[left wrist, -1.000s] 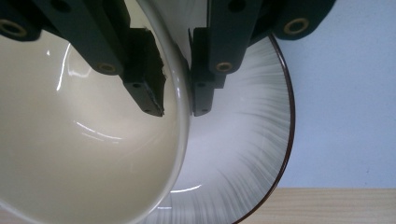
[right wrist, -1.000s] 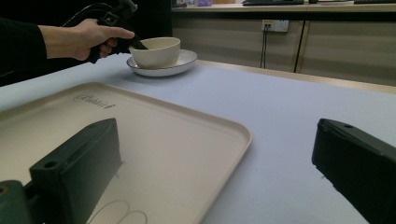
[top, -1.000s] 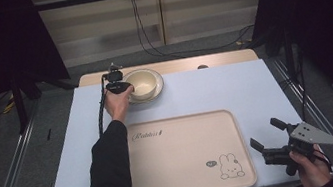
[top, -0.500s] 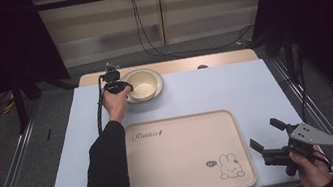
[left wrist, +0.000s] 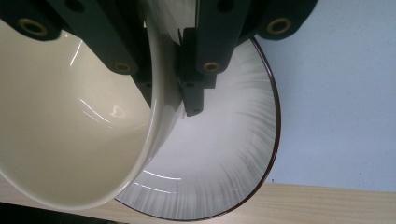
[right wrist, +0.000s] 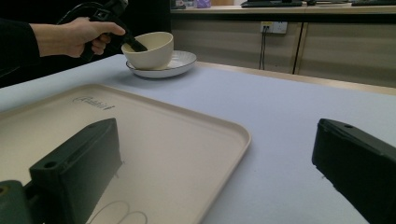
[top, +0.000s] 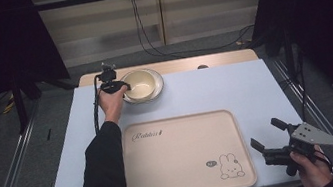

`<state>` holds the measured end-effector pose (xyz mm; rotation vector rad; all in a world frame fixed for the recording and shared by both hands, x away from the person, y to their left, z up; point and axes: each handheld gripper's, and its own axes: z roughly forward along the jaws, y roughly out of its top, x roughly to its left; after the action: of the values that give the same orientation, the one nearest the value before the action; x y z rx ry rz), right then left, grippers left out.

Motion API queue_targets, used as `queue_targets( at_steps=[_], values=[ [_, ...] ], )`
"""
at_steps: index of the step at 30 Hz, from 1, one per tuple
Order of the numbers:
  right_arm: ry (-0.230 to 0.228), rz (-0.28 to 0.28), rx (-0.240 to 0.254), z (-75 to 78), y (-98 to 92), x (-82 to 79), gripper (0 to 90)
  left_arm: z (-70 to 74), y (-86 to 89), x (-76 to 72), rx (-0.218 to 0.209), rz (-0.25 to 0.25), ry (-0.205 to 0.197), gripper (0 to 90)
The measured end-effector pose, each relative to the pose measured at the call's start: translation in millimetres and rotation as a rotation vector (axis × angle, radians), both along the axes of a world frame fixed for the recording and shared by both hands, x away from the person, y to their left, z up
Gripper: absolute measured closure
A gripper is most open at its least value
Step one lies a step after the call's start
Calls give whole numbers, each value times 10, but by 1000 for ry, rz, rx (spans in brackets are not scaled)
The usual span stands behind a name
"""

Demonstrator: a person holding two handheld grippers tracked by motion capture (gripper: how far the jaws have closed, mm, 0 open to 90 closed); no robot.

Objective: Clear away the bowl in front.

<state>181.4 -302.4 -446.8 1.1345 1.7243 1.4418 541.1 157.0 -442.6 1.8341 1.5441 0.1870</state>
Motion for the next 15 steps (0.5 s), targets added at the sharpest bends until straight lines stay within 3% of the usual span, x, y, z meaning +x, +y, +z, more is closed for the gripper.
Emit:
queue_targets(
  at_steps=[9, 15],
  values=[
    [-1, -8, 8, -3, -4, -2, 8, 104, 17, -23, -27, -9, -24, 837],
    [-2, -3, 0, 0, -8, -5, 9, 148, 51, -47, -19, -6, -25, 837]
  ],
)
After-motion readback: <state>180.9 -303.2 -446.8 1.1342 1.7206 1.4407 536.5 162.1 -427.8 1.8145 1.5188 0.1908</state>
